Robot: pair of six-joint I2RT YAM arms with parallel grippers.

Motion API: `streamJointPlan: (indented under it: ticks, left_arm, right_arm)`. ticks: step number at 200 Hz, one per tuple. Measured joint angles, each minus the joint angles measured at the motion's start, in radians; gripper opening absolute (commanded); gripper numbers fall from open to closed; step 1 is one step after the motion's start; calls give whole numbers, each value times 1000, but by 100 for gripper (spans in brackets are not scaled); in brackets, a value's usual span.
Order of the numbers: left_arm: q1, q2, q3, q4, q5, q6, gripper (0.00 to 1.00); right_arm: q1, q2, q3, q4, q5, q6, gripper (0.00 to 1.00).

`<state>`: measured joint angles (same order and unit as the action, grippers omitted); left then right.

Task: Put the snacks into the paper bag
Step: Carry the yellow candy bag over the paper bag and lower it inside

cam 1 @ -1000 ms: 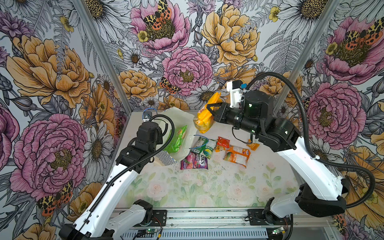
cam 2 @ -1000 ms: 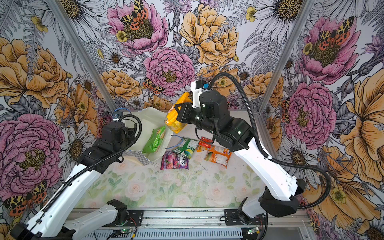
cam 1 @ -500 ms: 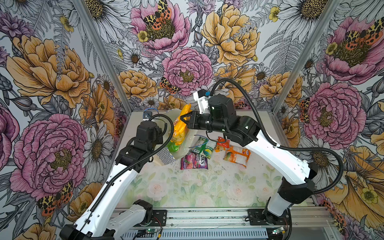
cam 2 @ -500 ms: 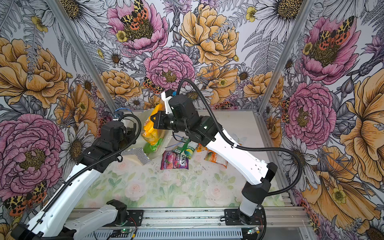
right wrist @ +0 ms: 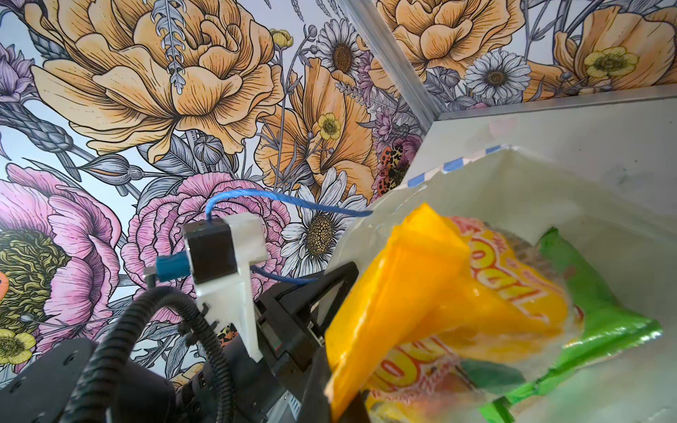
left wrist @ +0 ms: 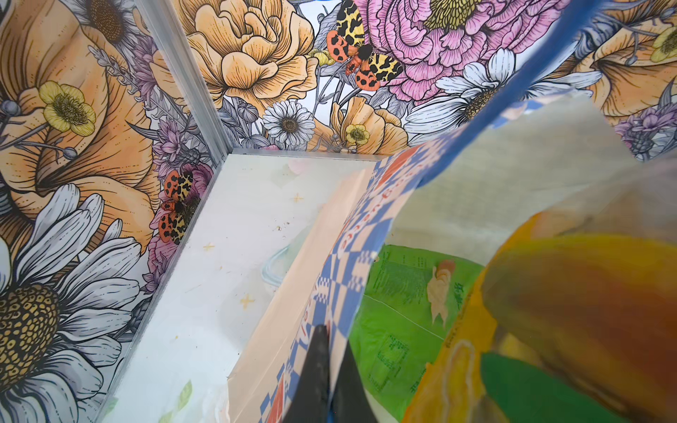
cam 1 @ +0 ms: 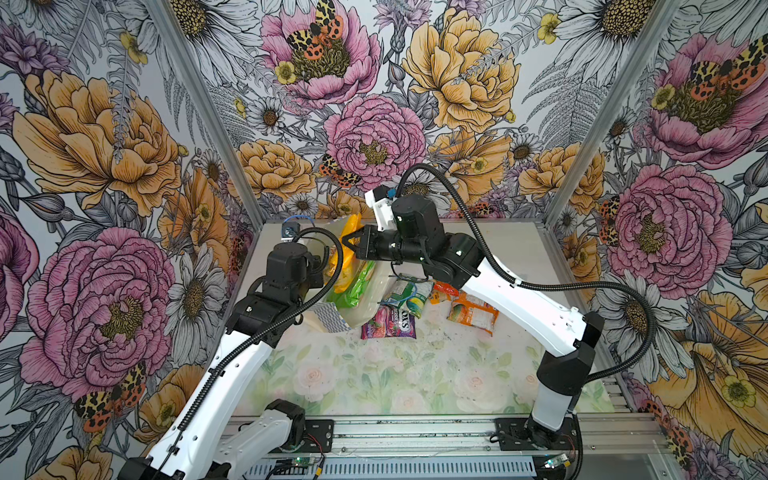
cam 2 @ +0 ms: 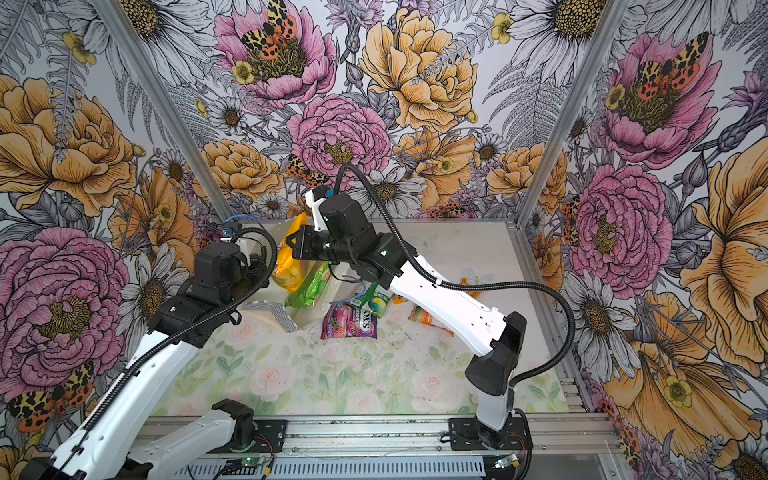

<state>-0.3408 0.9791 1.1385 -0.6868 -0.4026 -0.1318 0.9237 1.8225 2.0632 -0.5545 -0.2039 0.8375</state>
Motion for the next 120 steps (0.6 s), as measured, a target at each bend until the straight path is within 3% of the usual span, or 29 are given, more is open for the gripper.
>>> streamJointPlan:
  ticks: [49, 120]
  left_arm:
    - [24, -5, -5, 5, 13, -13, 0]
    - [27, -5, -6, 21, 24, -19, 0]
  right_arm:
    - [0, 7, -72, 113, -18, 15, 0]
    - [0, 7, -344, 284, 36, 68, 0]
